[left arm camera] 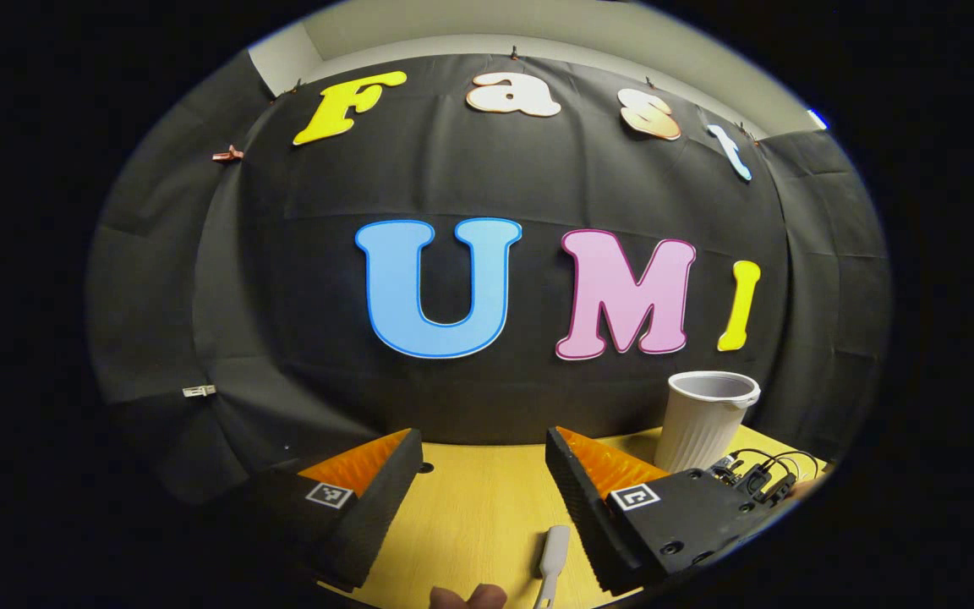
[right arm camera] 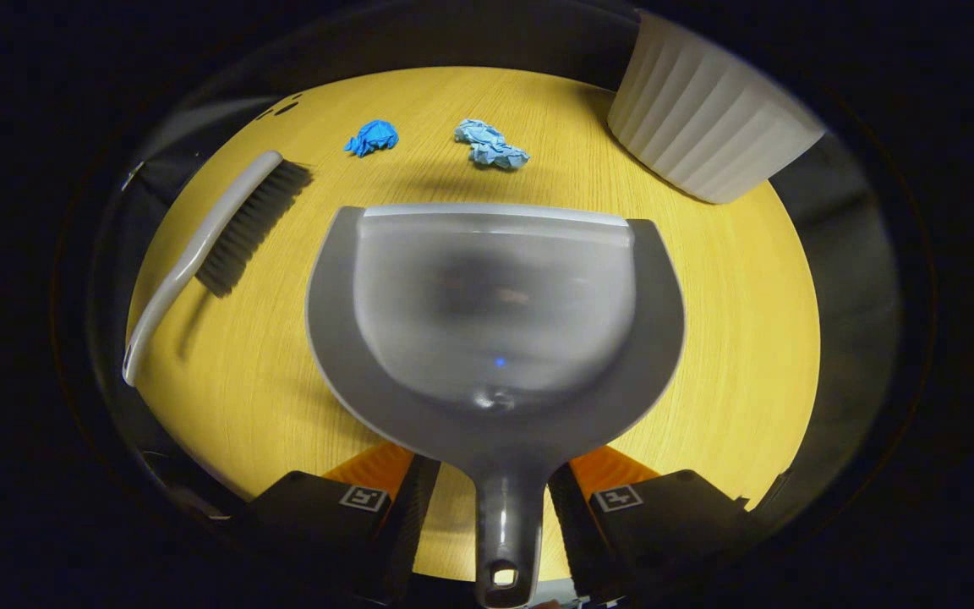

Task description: Pick up the small broom and dustpan from the desktop, sweep the trash into the dustpan with the broom, and then empty the trash into the garbage bin.

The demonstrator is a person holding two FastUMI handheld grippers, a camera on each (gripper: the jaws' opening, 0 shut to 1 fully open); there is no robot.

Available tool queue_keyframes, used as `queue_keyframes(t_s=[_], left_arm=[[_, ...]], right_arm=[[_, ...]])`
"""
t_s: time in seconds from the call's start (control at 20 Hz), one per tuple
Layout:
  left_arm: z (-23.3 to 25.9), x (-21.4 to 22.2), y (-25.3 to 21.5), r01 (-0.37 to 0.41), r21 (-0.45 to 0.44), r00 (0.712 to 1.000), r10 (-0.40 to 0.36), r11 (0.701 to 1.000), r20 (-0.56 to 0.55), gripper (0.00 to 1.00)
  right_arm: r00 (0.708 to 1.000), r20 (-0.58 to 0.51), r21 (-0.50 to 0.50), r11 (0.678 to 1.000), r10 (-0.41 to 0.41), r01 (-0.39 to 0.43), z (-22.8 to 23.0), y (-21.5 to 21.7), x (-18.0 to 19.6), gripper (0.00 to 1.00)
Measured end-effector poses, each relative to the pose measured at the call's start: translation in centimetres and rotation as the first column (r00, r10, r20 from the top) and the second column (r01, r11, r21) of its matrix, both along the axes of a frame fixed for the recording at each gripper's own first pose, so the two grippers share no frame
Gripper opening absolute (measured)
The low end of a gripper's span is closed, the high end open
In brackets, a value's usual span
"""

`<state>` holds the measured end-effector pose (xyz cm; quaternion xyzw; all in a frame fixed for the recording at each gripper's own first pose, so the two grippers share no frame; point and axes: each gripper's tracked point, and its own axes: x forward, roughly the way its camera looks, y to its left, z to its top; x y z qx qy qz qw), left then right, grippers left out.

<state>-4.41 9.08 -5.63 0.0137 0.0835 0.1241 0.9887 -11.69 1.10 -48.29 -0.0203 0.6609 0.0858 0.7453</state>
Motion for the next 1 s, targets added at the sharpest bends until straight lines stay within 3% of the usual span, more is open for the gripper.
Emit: queue_keyframes(t_s=[0.1, 0.15, 0.2, 0.25, 0.3, 0.4, 0.45, 0.5, 0.55, 0.7, 0.8, 0.85, 0.9, 1.0], left_arm=[[-0.3, 0.0, 0.1, -0.025, 0.002, 1.000, 0.025, 1.000, -0.008, 0.95], [-0.5, 0.0, 0.1, -0.036, 0.005, 0.999, 0.036, 0.999, -0.013, 0.95], [-0.9, 0.0, 0.1, -0.045, 0.006, 0.999, 0.045, 0.999, -0.019, 0.95], [-1.3, 0.0, 0.0, -0.055, 0.008, 0.998, 0.056, 0.998, -0.030, 0.95], [-1.8, 0.0, -0.1, -0.063, 0.011, 0.997, 0.064, 0.998, -0.041, 0.95], [-2.8, 0.0, -0.6, -0.070, 0.012, 0.996, 0.070, 0.998, -0.063, 0.95], [-3.3, 0.1, -0.8, -0.071, 0.005, 0.995, 0.072, 0.997, -0.076, 0.95], [-3.9, 0.1, -1.0, -0.074, -0.009, 0.993, 0.073, 0.997, -0.089, 0.95], [-4.4, 0.3, -1.3, -0.072, -0.024, 0.993, 0.069, 0.997, -0.100, 0.95], [-7.6, 0.8, -2.4, -0.039, -0.044, 0.984, 0.031, 0.998, -0.175, 0.95], [-10.8, 0.9, -3.1, 0.000, -0.064, 0.963, -0.018, 0.998, -0.270, 0.95], [-12.4, 1.0, -3.5, 0.018, -0.088, 0.949, -0.045, 0.996, -0.313, 0.90], [-14.0, 1.0, -3.9, 0.027, -0.121, 0.933, -0.069, 0.992, -0.353, 0.95], [-17.3, 1.1, -4.1, 0.011, -0.180, 0.896, -0.090, 0.984, -0.435, 0.94]], right_arm=[[0.999, -0.005, 0.022, 0.998, -0.054, 0.055, -0.1, -0.3, 0.2, 0.69], [0.999, 0.001, 0.029, 0.999, -0.043, 0.043, -0.2, -0.5, 0.3, 0.48], [1.000, 0.015, 0.036, 0.999, -0.021, 0.020, -0.3, -0.5, 0.3, 0.36], [0.999, 0.035, 0.039, 0.999, -0.004, 0.003, -0.2, -0.5, 0.3, 0.45], [0.999, 0.053, 0.041, 0.999, 0.003, -0.005, -0.1, -0.5, 0.3, 0.39], [0.998, 0.059, 0.054, 0.998, 0.022, -0.025, -0.1, -0.5, 0.1, 0.39], [0.997, 0.063, 0.070, 0.997, 0.035, -0.040, 0.0, -0.4, 0.1, 0.31], [0.997, 0.060, 0.078, 0.995, 0.050, -0.055, 0.0, -0.5, 0.0, 0.44], [0.996, 0.059, 0.078, 0.994, 0.070, -0.074, 0.1, -0.9, -0.2, 0.36], [0.992, 0.052, 0.095, 0.988, 0.115, -0.120, 1.0, -2.1, -1.0, 0.35], [0.989, 0.050, 0.095, 0.985, 0.139, -0.143, 1.6, -3.2, -1.3, 0.35], [0.987, 0.051, 0.092, 0.984, 0.151, -0.155, 1.7, -3.7, -1.4, 0.35], [0.986, 0.049, 0.092, 0.982, 0.158, -0.162, 2.0, -4.2, -1.5, 0.35], [0.986, 0.057, 0.102, 0.981, 0.158, -0.163, 2.4, -4.9, -1.5, 0.35]])
